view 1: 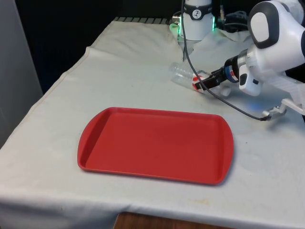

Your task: Place the bottle upright on the tray.

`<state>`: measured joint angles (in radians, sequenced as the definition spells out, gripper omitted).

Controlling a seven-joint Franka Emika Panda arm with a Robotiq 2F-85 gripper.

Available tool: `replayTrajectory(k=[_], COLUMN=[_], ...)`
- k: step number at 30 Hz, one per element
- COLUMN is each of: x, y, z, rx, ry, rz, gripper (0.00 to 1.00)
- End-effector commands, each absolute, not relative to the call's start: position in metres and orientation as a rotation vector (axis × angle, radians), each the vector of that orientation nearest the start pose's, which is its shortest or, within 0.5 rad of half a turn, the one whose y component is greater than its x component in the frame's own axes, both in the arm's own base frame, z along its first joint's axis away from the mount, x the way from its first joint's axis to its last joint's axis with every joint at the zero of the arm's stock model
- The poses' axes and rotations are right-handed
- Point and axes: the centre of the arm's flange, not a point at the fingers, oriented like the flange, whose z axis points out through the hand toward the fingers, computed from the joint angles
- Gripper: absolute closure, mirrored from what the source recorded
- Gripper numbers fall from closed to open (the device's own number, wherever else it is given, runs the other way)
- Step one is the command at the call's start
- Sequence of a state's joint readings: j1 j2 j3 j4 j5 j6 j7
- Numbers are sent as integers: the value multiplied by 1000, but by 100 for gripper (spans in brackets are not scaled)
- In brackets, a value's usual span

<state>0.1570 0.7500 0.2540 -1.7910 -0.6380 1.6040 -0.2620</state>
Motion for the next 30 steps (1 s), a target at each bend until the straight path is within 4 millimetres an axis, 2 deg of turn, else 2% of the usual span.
replayTrajectory(k=[1, 21, 23, 28, 29, 30], x=[523, 518, 518, 518, 518, 518], y=[160, 155, 154, 154, 155, 155], z=[114, 112, 111, 111, 111, 113], rx=[-2853, -2838, -2840, -2840, -2839, -2837], ry=[-1600, -1593, -1592, -1592, -1592, -1592], rz=[1471, 1495, 1495, 1495, 1498, 1501], gripper=[0, 1, 14, 52, 64, 69])
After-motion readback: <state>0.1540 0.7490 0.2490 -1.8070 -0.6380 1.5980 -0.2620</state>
